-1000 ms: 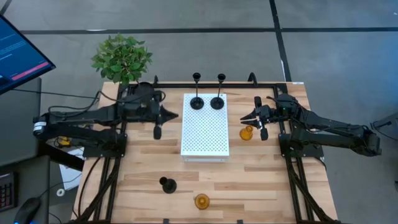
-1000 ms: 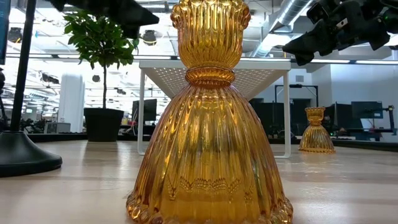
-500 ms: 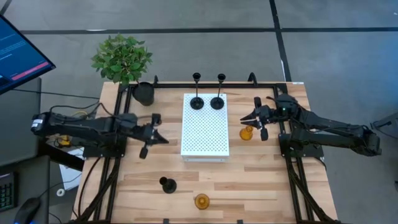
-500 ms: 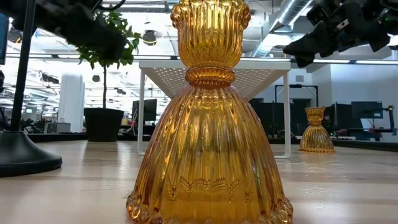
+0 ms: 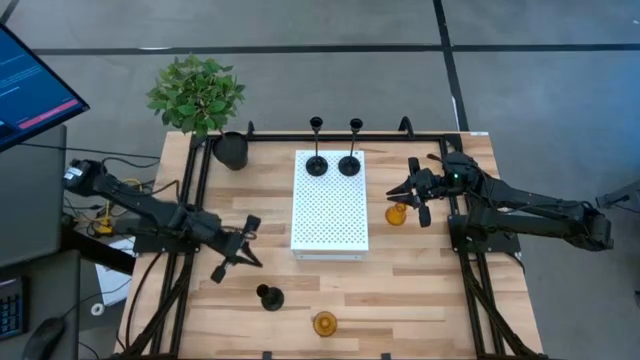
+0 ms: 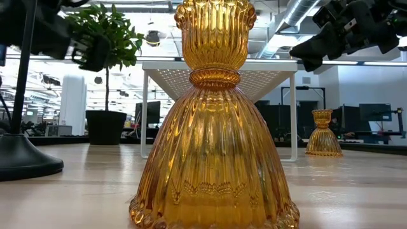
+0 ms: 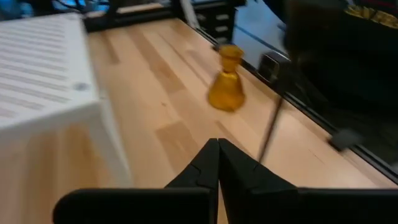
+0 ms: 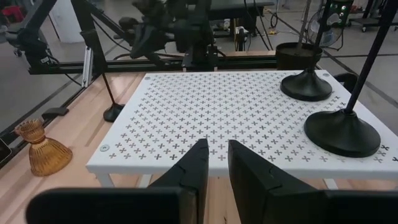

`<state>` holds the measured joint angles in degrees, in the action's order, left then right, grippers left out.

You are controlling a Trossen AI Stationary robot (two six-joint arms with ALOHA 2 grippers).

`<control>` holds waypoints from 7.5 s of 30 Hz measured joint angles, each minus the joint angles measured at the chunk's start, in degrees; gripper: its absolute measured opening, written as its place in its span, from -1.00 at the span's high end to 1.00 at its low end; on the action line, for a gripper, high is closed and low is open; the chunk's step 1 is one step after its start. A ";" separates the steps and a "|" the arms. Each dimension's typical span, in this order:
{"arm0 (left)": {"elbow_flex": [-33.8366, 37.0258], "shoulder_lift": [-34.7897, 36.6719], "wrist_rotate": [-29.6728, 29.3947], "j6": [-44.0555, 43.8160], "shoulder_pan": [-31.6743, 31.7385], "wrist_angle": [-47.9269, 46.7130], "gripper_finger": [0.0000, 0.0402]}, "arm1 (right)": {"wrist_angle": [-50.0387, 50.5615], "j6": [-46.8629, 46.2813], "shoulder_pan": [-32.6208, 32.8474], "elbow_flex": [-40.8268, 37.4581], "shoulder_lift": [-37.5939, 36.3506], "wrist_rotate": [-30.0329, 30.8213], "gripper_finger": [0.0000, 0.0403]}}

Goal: Pick & Place candle stick holders
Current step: Put the black candle holder on the shelf, then put the top yellow glass candle holder on the shelf

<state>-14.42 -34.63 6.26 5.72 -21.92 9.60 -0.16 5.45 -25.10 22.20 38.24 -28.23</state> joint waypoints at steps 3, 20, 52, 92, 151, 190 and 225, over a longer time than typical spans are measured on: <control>1.49 0.00 1.91 0.03 -2.06 0.43 0.98 | -0.16 -0.04 0.00 0.00 0.00 0.00 0.73; 2.23 -4.77 2.60 3.30 -2.95 6.59 0.88 | -0.74 -2.55 0.00 0.00 0.00 -0.02 0.73; 2.17 -43.14 7.74 -12.04 -3.38 49.97 0.10 | -0.22 -2.54 -0.04 0.00 0.00 0.00 0.73; 0.28 -36.97 -7.79 -18.43 -9.08 51.33 0.92 | -0.20 -2.51 -0.02 -0.02 0.02 -0.02 0.73; -46.71 -46.18 -32.02 -7.43 23.31 8.40 0.93 | 6.73 -0.37 -0.02 -0.02 0.02 0.00 0.73; -42.64 -46.16 -32.13 -9.42 23.78 14.56 0.76 | 6.64 -0.39 -0.02 -0.02 0.02 0.00 0.73; -42.64 -30.12 -32.07 -4.61 15.45 -3.78 0.22 | 8.70 -0.48 -0.04 -0.02 0.00 0.00 0.73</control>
<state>-57.06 -64.76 -25.81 1.10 -6.46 5.82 8.53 4.97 -25.15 22.17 38.24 -28.23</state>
